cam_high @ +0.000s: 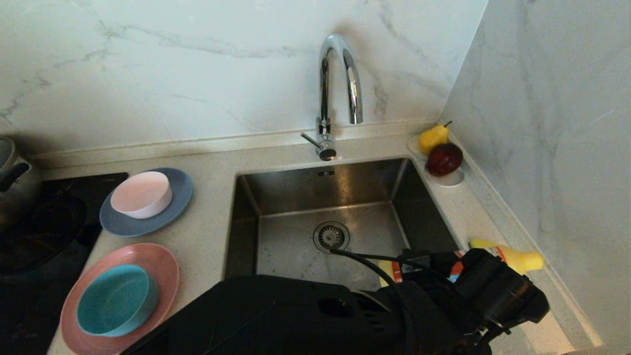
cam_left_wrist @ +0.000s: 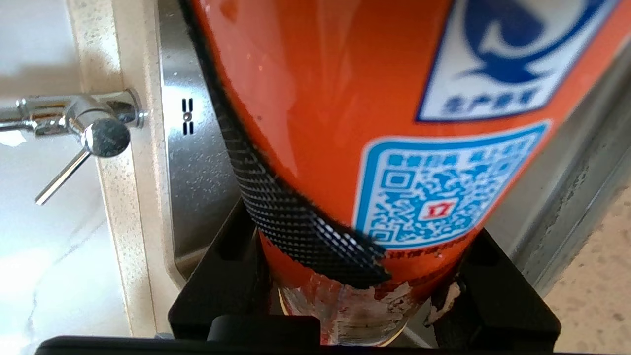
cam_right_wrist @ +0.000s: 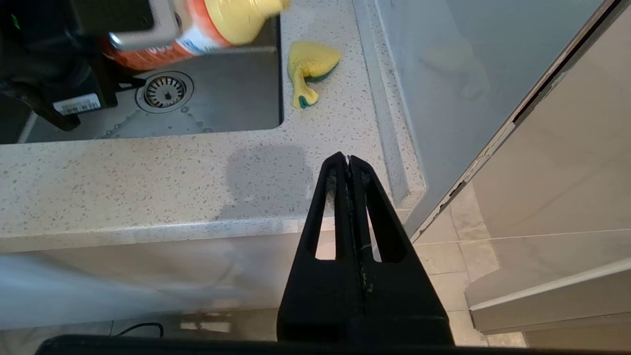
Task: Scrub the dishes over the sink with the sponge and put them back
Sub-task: Squeeze it onto the sponge
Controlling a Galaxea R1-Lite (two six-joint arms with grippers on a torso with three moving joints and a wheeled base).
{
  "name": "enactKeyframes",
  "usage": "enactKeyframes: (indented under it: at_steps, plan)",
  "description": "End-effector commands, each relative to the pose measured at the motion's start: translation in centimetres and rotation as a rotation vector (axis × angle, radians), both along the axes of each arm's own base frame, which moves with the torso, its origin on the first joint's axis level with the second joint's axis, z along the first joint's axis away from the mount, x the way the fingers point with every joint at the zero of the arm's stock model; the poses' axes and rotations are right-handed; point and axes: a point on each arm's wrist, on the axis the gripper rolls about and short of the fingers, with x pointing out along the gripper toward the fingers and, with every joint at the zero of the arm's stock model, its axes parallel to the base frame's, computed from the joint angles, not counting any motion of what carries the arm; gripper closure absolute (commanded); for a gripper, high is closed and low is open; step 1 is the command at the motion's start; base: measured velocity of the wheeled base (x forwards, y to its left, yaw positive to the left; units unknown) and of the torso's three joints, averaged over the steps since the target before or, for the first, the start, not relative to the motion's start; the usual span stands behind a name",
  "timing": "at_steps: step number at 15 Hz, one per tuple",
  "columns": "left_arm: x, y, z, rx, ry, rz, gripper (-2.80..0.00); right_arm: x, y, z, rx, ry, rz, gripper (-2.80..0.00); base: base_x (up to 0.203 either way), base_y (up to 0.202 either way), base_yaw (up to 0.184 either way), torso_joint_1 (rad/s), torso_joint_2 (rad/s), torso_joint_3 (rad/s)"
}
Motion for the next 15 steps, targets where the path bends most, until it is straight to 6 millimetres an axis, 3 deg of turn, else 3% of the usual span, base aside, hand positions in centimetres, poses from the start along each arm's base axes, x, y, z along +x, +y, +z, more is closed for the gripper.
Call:
enactKeyframes:
  at_steps: [1, 15]
  plan:
    - [0.1, -0.2, -1.0, 0.042, 0.003, 0.0, 0.0, 0.0, 0.0, 0.0, 0.0, -0.001, 0.0, 0.0, 0.0, 0.0, 0.0, 0.0, 0.0, 0.0]
    - [0.4, -0.6, -3.9, 0.183, -0.002, 0.037, 0.0, 0.0, 0.0, 0.0, 0.0, -0.001, 0.0, 0.0, 0.0, 0.0, 0.0, 0.0, 0.0, 0.0]
